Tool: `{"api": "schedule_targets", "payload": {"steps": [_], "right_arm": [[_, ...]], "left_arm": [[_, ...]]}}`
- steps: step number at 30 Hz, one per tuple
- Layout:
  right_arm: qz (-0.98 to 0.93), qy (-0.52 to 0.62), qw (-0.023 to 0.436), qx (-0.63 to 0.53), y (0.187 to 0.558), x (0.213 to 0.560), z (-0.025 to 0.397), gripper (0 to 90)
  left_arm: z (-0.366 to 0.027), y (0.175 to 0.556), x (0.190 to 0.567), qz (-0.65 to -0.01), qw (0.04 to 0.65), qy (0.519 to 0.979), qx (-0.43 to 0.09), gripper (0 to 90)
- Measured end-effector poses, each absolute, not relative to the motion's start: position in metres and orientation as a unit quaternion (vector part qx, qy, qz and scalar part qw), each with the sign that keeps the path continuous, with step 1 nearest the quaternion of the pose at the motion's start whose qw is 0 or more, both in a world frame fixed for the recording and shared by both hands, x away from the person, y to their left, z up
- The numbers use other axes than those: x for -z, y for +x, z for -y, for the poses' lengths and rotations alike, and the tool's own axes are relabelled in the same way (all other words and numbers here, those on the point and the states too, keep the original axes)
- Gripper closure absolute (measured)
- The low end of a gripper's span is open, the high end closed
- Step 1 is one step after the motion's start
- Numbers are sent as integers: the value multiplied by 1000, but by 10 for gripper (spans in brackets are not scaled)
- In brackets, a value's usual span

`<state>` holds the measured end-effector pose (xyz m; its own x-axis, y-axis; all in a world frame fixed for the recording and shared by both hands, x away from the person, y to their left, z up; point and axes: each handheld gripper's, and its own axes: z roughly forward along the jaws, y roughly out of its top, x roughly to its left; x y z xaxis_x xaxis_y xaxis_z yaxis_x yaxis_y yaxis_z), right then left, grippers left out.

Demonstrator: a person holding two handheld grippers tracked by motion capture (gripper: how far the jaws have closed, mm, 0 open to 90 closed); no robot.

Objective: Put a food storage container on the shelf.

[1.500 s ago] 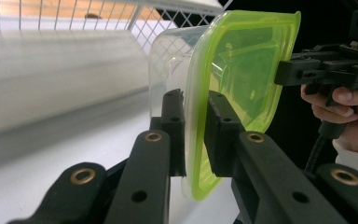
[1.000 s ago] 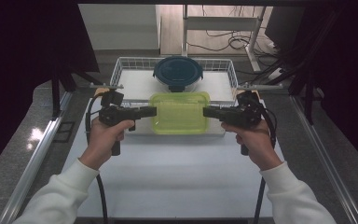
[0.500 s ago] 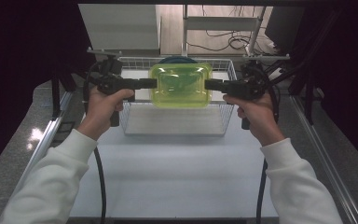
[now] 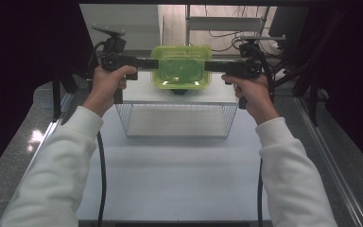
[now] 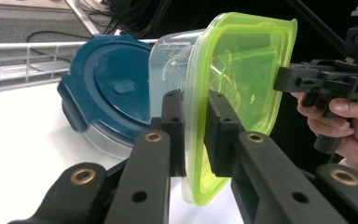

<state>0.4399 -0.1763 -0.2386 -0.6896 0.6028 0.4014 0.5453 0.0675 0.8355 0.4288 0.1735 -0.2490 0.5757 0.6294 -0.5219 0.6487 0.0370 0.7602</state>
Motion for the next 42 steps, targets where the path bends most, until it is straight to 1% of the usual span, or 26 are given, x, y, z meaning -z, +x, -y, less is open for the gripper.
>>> {"api": "schedule_targets", "payload": {"steps": [7, 11, 14, 21, 26, 29, 32, 33, 34, 35, 37, 38, 39, 42], "right_arm": [[-719, 414, 5, -558, 459, 242, 176, 791], [-718, 424, 2, -553, 467, 246, 175, 791], [-711, 432, -7, -555, 474, 247, 174, 789], [-685, 468, -41, -557, 496, 257, 176, 755], [-663, 492, -61, -561, 507, 267, 174, 719], [-651, 500, -75, -566, 511, 272, 175, 702], [-648, 499, -78, -570, 513, 274, 175, 692], [-648, 499, -79, -570, 513, 274, 175, 685], [-649, 499, -80, -569, 514, 275, 174, 645], [-651, 501, -77, -565, 513, 275, 173, 574], [-646, 505, -72, -568, 513, 276, 173, 422], [-643, 504, -67, -573, 512, 276, 174, 367], [-640, 504, -54, -577, 510, 275, 176, 335], [-637, 490, -45, -594, 503, 272, 183, 281]], "left_arm": [[-174, 449, 253, -479, 548, 686, 30, 795], [-176, 457, 258, -487, 551, 676, 40, 794], [-176, 463, 259, -493, 553, 671, 37, 794], [-176, 479, 266, -526, 561, 636, 66, 782], [-177, 490, 276, -541, 565, 618, 82, 748], [-176, 492, 279, -542, 565, 617, 79, 725], [-175, 492, 280, -543, 564, 618, 72, 705], [-173, 492, 280, -544, 562, 619, 69, 691], [-172, 492, 280, -545, 561, 620, 66, 629], [-171, 493, 280, -546, 561, 619, 61, 562], [-169, 492, 280, -547, 558, 623, 42, 388], [-169, 491, 279, -546, 560, 623, 30, 328], [-170, 489, 278, -544, 564, 621, 22, 295], [-174, 481, 274, -526, 574, 628, 5, 237]]}}
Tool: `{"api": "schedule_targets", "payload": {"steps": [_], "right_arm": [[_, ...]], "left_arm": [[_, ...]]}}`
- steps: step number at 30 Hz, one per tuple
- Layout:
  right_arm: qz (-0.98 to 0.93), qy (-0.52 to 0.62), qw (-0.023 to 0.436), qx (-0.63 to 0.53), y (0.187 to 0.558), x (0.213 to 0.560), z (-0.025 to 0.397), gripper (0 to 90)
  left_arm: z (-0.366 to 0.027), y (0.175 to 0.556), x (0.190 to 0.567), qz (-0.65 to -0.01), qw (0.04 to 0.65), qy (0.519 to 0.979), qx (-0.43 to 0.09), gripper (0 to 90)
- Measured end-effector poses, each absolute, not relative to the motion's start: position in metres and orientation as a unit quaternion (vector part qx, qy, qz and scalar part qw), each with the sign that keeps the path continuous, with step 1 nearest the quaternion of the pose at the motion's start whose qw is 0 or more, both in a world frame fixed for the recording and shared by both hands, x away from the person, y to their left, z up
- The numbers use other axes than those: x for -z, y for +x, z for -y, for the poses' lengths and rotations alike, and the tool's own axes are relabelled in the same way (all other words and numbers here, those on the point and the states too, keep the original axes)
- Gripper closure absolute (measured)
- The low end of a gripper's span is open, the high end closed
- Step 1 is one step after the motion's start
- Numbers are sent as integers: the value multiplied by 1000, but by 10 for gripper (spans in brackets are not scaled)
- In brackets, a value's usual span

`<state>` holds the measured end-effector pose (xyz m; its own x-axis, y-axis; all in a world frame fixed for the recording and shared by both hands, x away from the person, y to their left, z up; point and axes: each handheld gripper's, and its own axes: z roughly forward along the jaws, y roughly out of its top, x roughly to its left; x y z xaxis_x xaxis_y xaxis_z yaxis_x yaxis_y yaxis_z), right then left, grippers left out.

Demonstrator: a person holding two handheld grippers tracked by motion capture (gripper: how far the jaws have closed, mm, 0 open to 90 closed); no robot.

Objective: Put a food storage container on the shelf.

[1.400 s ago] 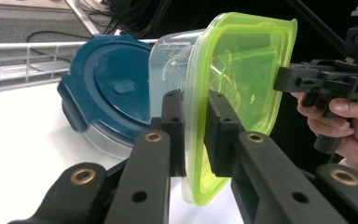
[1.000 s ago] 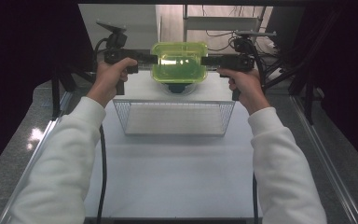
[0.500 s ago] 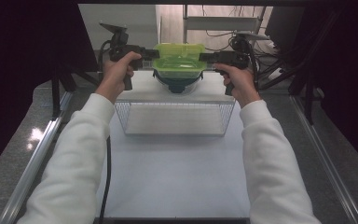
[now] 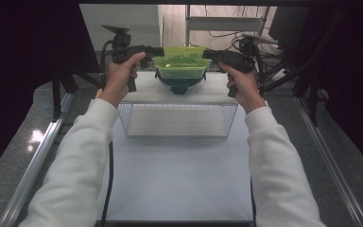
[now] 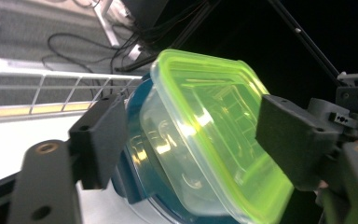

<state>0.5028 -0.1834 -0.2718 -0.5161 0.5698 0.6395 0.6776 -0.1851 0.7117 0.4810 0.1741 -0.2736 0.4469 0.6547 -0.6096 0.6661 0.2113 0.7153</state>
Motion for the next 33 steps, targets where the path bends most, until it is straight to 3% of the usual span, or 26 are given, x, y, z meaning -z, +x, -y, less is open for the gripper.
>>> {"api": "schedule_targets", "payload": {"steps": [10, 22, 33], "right_arm": [[697, -425, -36, 576, 448, 272, 216, 265], [750, -379, -96, 534, 351, 328, 250, 251], [766, -393, -102, 499, 307, 387, 264, 245]], "left_arm": [[-185, 414, 274, -466, 577, 667, -65, 211], [-196, 314, 359, -445, 541, 709, -83, 212], [-199, 272, 427, -471, 493, 728, -68, 213]]}}
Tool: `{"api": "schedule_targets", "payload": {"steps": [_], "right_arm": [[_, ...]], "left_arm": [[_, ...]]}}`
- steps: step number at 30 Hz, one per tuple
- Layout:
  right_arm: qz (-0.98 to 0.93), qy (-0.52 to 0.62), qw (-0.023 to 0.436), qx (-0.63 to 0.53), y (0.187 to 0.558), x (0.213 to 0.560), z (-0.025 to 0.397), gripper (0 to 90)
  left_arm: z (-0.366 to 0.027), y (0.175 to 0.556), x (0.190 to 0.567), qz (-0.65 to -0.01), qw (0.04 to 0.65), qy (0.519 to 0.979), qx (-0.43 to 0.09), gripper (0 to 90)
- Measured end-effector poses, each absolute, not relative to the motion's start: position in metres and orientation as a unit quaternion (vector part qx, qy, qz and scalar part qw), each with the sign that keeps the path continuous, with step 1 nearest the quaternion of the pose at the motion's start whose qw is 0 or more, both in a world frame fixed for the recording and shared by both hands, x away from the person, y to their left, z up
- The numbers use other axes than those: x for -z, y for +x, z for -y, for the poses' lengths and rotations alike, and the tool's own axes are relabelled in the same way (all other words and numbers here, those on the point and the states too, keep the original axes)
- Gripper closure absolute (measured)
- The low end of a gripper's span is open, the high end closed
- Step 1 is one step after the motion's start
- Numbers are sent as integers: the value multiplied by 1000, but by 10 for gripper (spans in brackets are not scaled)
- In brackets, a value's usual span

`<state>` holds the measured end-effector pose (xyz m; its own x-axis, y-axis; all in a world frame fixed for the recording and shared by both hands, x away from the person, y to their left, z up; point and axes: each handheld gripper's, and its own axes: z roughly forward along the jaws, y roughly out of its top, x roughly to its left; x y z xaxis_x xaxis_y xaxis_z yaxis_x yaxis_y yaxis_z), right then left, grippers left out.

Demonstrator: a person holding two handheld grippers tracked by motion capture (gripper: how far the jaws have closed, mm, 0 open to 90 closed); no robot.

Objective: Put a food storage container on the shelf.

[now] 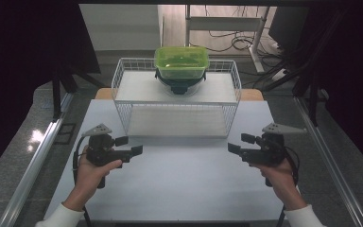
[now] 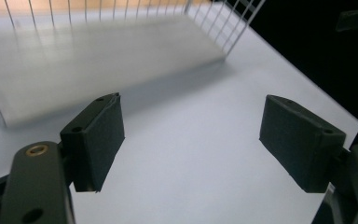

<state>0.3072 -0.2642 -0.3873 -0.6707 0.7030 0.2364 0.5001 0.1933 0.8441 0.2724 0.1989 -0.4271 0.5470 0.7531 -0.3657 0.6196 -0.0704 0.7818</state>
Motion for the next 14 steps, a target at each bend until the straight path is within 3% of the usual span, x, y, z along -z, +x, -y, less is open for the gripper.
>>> {"api": "schedule_targets", "payload": {"steps": [7, 14], "right_arm": [[-786, 400, 97, -460, 293, 418, 267, 238], [-781, 398, 100, -470, 292, 416, 269, 223]], "left_arm": [[-196, 268, 438, -476, 476, 736, -73, 213], [-195, 270, 439, -478, 473, 736, -76, 201]]}}
